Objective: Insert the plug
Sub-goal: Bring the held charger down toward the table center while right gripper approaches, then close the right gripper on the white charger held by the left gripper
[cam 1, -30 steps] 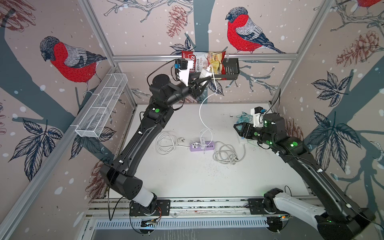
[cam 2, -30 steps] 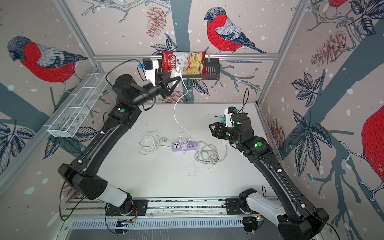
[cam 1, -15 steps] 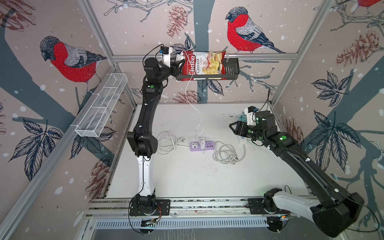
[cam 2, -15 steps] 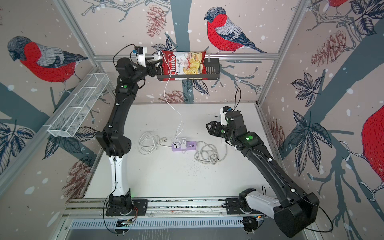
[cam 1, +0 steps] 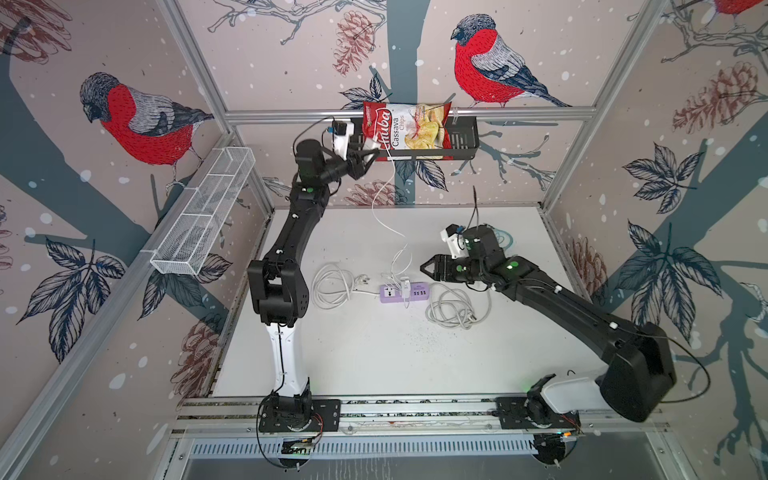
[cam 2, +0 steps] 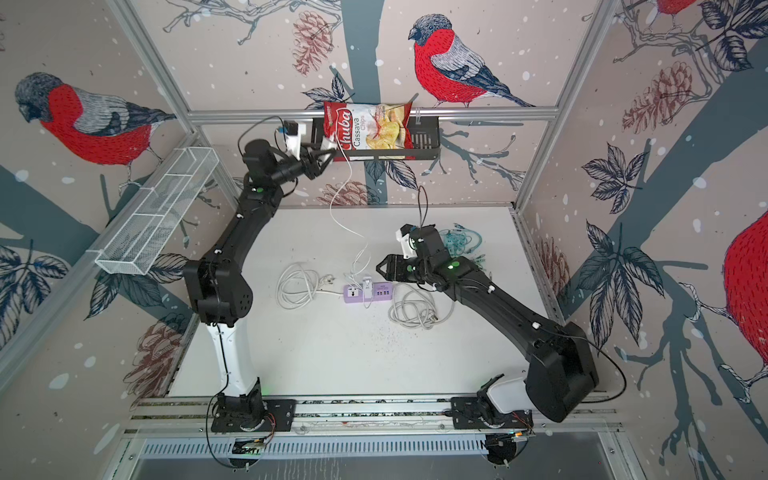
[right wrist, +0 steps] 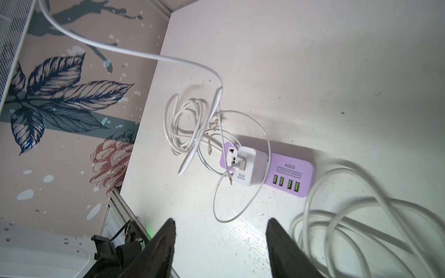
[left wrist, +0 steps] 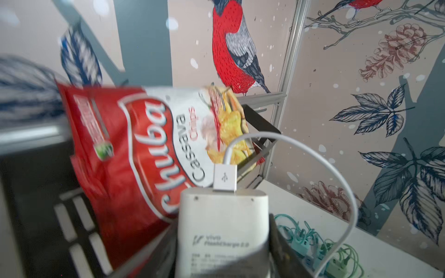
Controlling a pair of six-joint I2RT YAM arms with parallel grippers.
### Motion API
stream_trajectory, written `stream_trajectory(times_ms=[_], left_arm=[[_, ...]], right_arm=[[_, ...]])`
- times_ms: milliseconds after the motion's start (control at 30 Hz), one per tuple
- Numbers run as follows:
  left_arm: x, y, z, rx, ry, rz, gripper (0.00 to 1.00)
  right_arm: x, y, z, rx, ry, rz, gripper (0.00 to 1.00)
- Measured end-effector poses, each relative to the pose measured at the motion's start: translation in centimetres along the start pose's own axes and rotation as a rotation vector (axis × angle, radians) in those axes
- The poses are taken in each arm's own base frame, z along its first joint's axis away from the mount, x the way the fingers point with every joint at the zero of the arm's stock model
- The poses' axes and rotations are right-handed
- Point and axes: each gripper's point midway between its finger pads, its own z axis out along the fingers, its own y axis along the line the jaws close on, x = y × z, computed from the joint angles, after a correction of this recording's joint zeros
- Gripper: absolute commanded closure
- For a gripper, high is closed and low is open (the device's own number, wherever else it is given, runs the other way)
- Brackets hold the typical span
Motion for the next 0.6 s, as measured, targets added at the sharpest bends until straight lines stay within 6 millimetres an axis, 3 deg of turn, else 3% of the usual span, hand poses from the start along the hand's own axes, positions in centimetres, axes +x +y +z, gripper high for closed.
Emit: stream_trajectory(times_ms=[100,200,400,500,600], left_arm=[[6.7,0.0,0.1,-0.001,0.090,-0.097,0.75],[10.6,-0.8,-0.8,-0.004,0.134,-0.142,0.75],[12.9,-3.6,-2.9,0.034,0.083,-0.084,0.74],[14.6,-5.0,-3.2,0.072,0.068,-0.057,0.74],[14.9,-6.5,-3.2,0.110,0.038,-0.013,0.74]], right_arm=[[0.6,0.9,1.5,-0.021,0.044,-0.024,0.39],[0.3,0.7,2.0,-0.017,0.061,-0.029,0.39],[-4.8,1.3,0.4,-0.026,-0.044,-0.059,0.37],[-7.5,1.7,0.7,-0.037,-0.069,-0.082,0.36],[-10.7,1.8,1.0,-0.042,-0.106,-0.082,0.36]])
